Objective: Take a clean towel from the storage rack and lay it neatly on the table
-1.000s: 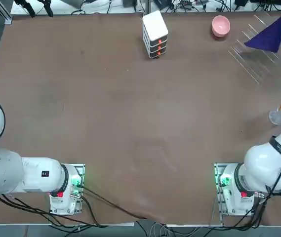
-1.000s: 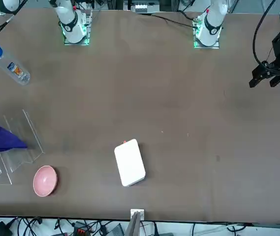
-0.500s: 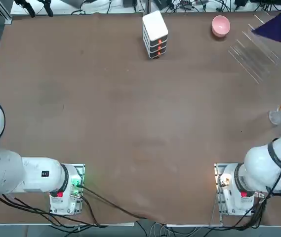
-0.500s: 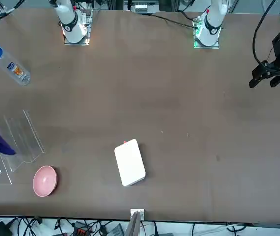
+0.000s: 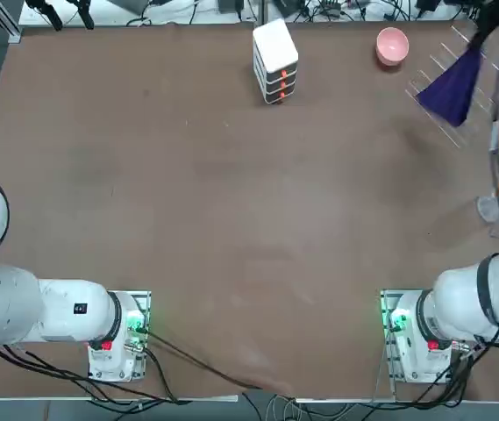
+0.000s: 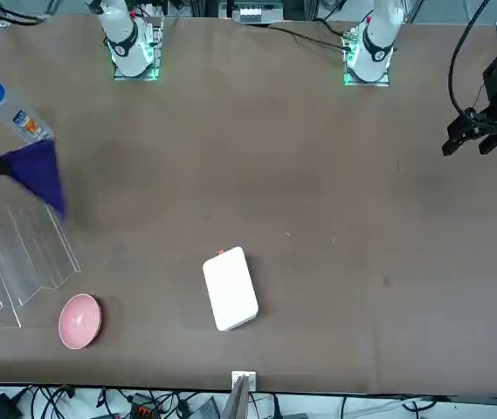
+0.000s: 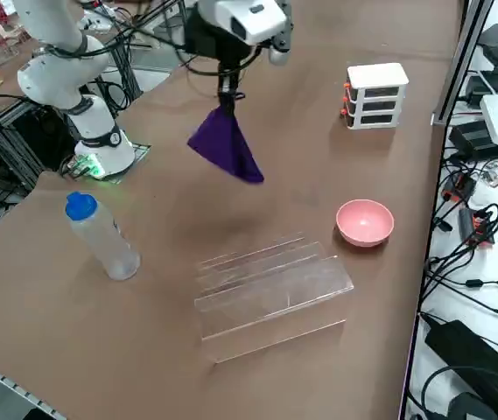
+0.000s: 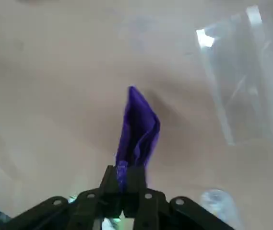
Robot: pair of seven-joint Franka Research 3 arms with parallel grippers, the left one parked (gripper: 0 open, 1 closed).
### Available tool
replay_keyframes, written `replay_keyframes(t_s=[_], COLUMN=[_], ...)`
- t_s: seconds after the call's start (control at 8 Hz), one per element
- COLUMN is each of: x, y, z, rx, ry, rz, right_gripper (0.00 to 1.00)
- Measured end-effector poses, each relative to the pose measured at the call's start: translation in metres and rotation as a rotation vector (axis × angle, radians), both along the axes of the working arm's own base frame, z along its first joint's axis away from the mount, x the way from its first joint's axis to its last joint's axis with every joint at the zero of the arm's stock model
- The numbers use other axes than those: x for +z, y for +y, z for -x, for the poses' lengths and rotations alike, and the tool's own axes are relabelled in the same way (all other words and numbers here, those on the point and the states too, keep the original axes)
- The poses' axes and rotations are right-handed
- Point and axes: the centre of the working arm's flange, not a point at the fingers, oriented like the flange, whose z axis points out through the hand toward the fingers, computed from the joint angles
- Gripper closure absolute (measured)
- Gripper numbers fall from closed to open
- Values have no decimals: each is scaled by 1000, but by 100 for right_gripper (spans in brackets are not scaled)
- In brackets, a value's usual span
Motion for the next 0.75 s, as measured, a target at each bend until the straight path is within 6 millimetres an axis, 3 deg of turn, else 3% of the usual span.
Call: replay_keyframes(t_s=[0.25,0.5,0.75], x=[-43,-69,-82], y=[85,132,177], z=[29,52,61], rx=[-11,-16,-42], ry=[21,35,49], rz=[35,25,-14], right_gripper=[98,98,98])
